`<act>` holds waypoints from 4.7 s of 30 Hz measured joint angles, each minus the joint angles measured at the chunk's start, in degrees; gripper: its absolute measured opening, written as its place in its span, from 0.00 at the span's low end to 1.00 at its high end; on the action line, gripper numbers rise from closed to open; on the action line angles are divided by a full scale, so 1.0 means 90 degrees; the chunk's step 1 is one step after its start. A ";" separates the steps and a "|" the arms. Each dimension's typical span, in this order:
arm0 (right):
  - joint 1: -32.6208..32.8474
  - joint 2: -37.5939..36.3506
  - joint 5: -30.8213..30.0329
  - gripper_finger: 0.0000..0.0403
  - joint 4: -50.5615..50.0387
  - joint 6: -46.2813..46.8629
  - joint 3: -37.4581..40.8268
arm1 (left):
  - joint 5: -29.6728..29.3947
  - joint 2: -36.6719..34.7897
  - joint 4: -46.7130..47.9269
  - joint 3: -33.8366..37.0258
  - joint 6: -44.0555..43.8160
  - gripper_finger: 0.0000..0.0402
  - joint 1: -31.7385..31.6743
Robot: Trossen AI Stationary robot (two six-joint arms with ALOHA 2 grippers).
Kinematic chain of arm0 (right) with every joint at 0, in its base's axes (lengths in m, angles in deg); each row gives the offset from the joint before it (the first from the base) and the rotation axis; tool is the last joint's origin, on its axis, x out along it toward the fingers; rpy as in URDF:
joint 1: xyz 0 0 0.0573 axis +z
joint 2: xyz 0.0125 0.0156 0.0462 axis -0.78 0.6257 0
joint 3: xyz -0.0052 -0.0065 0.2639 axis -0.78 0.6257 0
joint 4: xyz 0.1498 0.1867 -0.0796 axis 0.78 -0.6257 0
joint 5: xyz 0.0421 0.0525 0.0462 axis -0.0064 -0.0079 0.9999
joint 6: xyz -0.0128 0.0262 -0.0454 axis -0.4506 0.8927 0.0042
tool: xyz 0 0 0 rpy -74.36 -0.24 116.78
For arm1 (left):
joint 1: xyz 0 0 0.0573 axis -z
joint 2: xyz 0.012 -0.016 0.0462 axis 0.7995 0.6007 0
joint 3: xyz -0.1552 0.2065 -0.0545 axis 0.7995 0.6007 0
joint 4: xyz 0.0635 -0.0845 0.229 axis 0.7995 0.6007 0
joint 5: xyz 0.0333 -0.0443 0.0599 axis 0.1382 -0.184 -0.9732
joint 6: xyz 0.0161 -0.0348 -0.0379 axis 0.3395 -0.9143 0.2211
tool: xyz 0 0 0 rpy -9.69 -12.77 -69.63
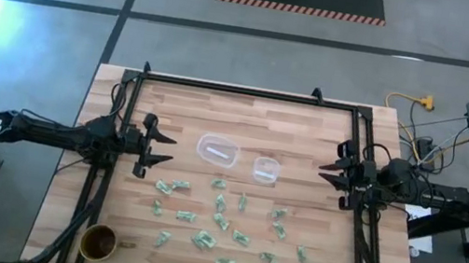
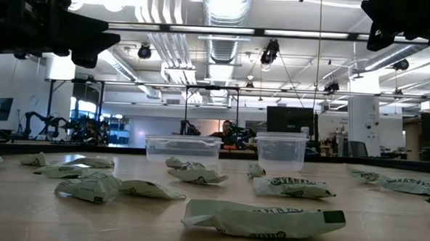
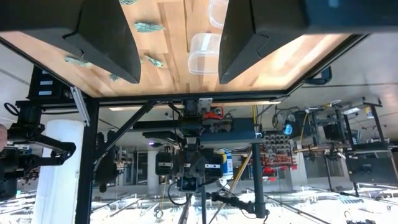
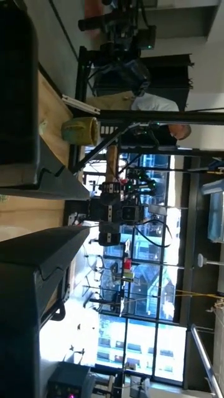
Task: Pick and place items into bin
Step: Put the green stevia packet into the left transparent bin
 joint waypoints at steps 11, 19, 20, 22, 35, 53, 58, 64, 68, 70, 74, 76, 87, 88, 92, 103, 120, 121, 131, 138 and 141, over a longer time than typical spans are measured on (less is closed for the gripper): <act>0.0000 0.0000 0.0000 0.17 -0.0145 0.0000 0.0002 | 0.0002 0.0103 -0.0844 -0.0019 -0.0085 0.50 0.0000; 0.0000 0.0007 0.0005 0.17 -0.0158 -0.0268 -0.0220 | -0.0041 0.0131 -0.1944 -0.0074 -0.0318 0.50 0.0000; 0.0000 0.0007 0.0005 0.17 -0.0180 -0.0270 -0.0266 | -0.0122 0.0136 -0.1952 -0.0106 -0.0336 0.50 -0.0002; 0.0000 0.0007 0.0005 0.17 -0.0309 -0.0286 -0.0392 | -0.0122 0.0186 -0.1957 -0.0148 -0.0329 0.50 -0.0005; 0.0000 0.0214 0.0053 0.17 -0.1425 -0.0715 -0.1401 | 0.0740 0.2133 0.1336 -0.2799 0.0206 0.50 0.0293; 0.0000 0.1410 0.0063 0.17 -0.2328 -0.0738 -0.1581 | -0.1058 0.4534 0.5627 -0.4623 -0.1384 0.50 0.1241; 0.0002 0.1715 0.0073 0.17 -0.2245 -0.0743 -0.1581 | -0.1410 0.4679 0.6076 -0.4631 -0.1924 0.50 0.1547; 0.0003 0.1938 0.0214 0.17 -0.2219 -0.0717 -0.1581 | -0.1578 0.5056 0.6129 -0.4570 -0.2327 0.50 0.1807; 0.0005 0.1967 0.0525 0.17 -0.2215 -0.0636 -0.1581 | -0.1708 0.5477 0.6112 -0.4549 -0.2394 0.50 0.1904; 0.0011 0.1967 0.0553 0.17 -0.2215 -0.0566 -0.1581 | -0.1714 0.5726 0.6121 -0.4549 -0.2487 0.50 0.1906; 0.0084 0.1957 0.0568 0.17 -0.2221 -0.0523 -0.1581 | -0.1714 0.6160 0.6124 -0.4549 -0.2511 0.50 0.1904; 0.0137 0.1957 0.0571 0.17 -0.2222 -0.0505 -0.1581 | -0.1717 0.6333 0.6123 -0.4549 -0.2516 0.50 0.1899; 0.0440 0.1957 0.0555 0.17 -0.2229 -0.0398 -0.1581 | -0.1727 0.6958 0.6210 -0.4541 -0.2680 0.50 0.1899; 0.0447 0.1957 0.0552 0.17 -0.2229 -0.0388 -0.1581 | -0.1727 0.6982 0.6195 -0.4541 -0.2685 0.50 0.1899; 0.0476 0.1957 0.0551 0.17 -0.2240 -0.0384 -0.1581 | -0.1727 0.7022 0.6166 -0.4541 -0.2792 0.50 0.1899; 0.0476 0.1957 0.0551 0.17 -0.2242 -0.0379 -0.1579 | -0.1540 0.7031 0.6164 -0.4541 -0.2849 0.22 0.1899; 0.0476 0.1957 0.0546 0.17 -0.2249 -0.0265 -0.1576 | -0.1505 0.6857 0.6141 -0.4819 -0.2638 0.00 0.1899; 0.0476 0.1959 0.0546 0.17 -0.2249 -0.0265 -0.1576 | -0.1536 0.6823 0.6133 -0.4898 -0.2538 0.00 0.1899; 0.0476 0.1960 0.0498 0.17 -0.2249 -0.0252 -0.1574 | -0.2741 0.6503 0.5678 -0.5638 -0.1069 0.00 0.1640; 0.0476 0.1966 0.0497 0.17 -0.2279 -0.0080 -0.1574 | -0.2765 0.6649 0.4612 -0.5649 -0.0259 0.00 0.0797; 0.0476 0.1965 0.0498 0.17 -0.2290 -0.0027 -0.1559 | -0.2714 0.6771 0.4477 -0.5637 -0.0154 0.00 0.0472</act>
